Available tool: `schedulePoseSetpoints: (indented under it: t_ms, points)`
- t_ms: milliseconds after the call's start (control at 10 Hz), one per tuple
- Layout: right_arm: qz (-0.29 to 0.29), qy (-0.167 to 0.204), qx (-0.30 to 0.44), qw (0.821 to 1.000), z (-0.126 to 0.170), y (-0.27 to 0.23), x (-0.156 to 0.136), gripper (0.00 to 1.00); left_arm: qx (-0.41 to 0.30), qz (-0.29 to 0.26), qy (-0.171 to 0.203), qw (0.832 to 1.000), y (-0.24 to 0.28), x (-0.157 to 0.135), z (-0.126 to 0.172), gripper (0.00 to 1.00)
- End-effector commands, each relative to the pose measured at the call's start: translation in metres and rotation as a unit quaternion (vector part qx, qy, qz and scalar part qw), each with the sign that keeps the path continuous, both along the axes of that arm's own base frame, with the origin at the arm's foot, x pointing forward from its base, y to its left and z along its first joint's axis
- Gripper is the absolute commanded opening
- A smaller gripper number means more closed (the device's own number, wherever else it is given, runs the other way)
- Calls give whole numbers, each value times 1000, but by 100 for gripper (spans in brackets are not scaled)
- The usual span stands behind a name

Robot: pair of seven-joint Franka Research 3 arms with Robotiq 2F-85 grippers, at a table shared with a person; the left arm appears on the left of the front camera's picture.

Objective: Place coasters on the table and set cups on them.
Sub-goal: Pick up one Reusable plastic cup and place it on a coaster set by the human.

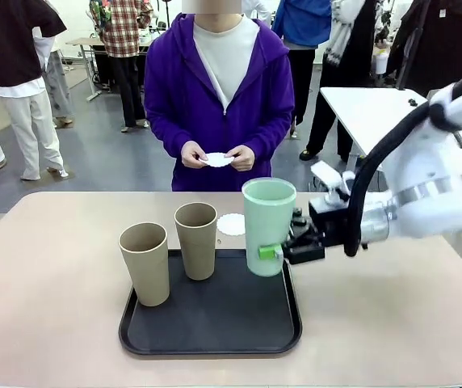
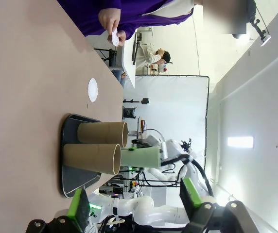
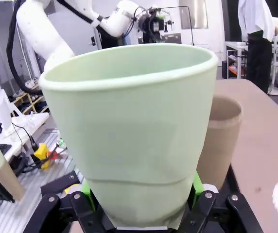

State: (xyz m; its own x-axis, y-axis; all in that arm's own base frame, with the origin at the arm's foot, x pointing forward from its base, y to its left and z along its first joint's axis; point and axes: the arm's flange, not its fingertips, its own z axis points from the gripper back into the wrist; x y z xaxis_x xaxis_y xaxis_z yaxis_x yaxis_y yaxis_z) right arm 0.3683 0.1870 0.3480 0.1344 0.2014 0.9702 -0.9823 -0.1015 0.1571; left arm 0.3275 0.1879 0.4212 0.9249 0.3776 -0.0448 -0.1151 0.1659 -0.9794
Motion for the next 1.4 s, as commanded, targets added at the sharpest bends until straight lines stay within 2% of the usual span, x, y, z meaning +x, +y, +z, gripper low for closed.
schedulePoseSetpoints:
  t_ms: [0, 300, 500, 600, 900, 1000, 1100, 1300]
  points:
    - [-19, 5, -35, 999, 57, 20, -10, 0, -4, -1, -9, 1000, 1, -1, 1, 100]
    - [-32, -23, -41, 998, 105, 37, -14, 0, -4, -1, -9, 1000, 1, -1, 1, 100]
    - [-42, -29, -37, 998, 107, 33, -12, 0, -4, -1, -9, 1000, 1, -1, 1, 100]
    - [-20, -30, -40, 999, 114, 35, -17, 0, -4, -1, -9, 1000, 1, -1, 1, 100]
    - [-20, -30, -40, 999, 114, 35, -17, 0, -4, -1, -9, 1000, 1, -1, 1, 100]
    - [-23, -32, -41, 998, 115, 34, -15, 82, -4, -1, -9, 1000, 1, -1, 1, 100]
    - [-20, -14, -11, 1000, 115, 25, 21, 82, -4, -1, -9, 1000, 1, -1, 1, 100]
    - [-9, -3, 27, 1000, 109, 9, 87, 82, -4, -1, -9, 1000, 1, -1, 1, 100]
